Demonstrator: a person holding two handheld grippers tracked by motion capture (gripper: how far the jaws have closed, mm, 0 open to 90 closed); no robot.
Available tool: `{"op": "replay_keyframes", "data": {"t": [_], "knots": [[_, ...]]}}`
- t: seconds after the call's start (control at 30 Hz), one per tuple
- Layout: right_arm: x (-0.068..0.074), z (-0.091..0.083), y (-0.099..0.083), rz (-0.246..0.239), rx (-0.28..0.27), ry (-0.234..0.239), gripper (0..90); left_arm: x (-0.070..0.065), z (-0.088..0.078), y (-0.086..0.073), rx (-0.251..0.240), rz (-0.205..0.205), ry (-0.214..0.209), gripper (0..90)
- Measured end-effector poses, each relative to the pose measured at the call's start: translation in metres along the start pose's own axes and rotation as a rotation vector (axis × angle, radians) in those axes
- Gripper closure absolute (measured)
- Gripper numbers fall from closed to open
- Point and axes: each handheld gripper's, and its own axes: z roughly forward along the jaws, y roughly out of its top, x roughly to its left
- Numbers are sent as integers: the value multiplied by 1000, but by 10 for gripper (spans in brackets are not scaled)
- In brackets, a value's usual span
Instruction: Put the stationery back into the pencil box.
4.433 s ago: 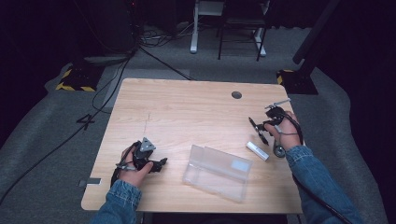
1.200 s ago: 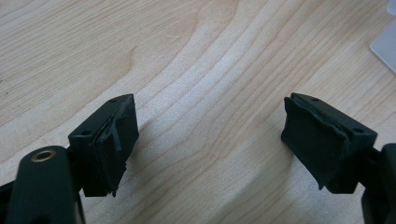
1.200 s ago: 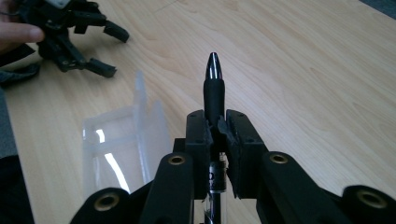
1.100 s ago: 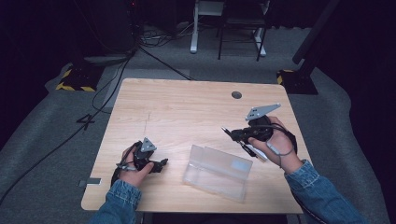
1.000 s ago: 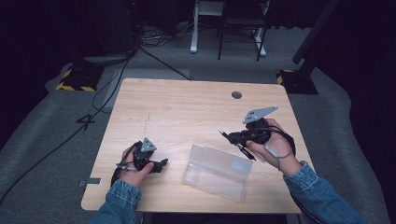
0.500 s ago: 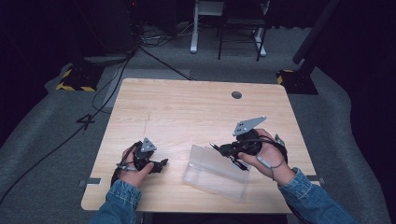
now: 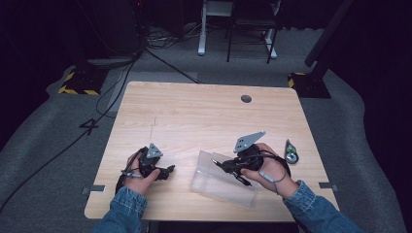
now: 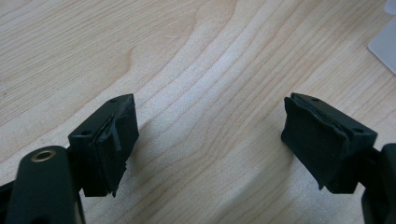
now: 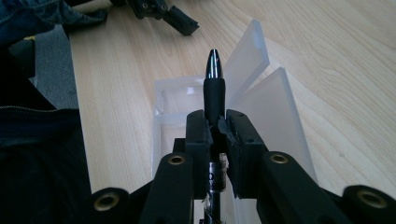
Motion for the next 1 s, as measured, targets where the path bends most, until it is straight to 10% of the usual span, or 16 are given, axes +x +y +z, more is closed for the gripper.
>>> {"op": "replay_keyframes", "data": {"t": [1.0], "knots": [[-7, 25, -32, -120, 57, -4, 799, 0, 0, 0, 2, 3, 0, 186]]}}
